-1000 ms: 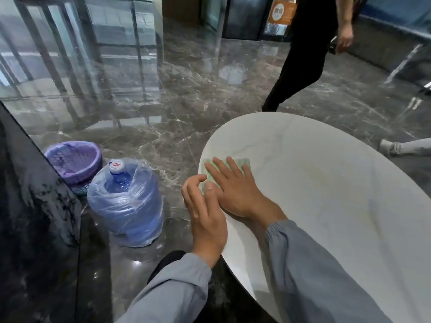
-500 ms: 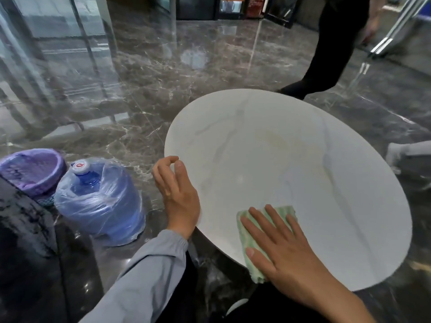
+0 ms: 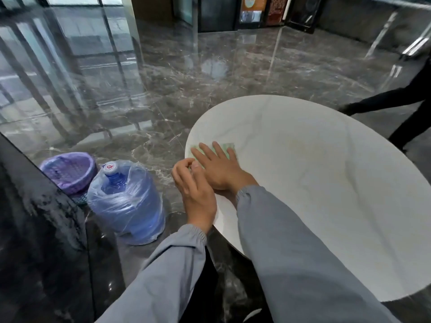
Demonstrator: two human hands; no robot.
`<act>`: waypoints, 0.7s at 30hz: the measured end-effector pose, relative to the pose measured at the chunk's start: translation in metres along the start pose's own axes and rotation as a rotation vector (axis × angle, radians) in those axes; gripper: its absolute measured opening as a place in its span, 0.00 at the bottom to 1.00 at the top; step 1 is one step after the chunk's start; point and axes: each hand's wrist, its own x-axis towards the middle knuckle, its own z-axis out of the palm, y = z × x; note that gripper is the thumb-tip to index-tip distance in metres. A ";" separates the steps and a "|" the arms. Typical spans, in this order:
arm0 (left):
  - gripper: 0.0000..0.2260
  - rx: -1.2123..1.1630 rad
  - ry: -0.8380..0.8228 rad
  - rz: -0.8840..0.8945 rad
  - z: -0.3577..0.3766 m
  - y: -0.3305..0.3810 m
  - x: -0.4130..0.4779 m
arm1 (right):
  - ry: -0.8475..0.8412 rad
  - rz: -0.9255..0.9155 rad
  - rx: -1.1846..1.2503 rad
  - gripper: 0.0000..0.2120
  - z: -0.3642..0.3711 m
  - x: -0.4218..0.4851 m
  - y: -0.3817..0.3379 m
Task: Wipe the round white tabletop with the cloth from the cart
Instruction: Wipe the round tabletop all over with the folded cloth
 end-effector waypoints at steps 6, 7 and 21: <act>0.09 -0.020 0.029 -0.006 -0.002 0.004 -0.002 | 0.040 -0.106 -0.009 0.28 0.007 -0.037 0.005; 0.08 -0.019 0.029 -0.007 -0.002 0.004 -0.002 | 0.045 -0.120 -0.009 0.28 0.012 -0.055 0.010; 0.10 -0.204 0.066 -0.089 -0.004 -0.003 0.004 | -0.104 0.013 -0.026 0.26 0.033 -0.224 0.041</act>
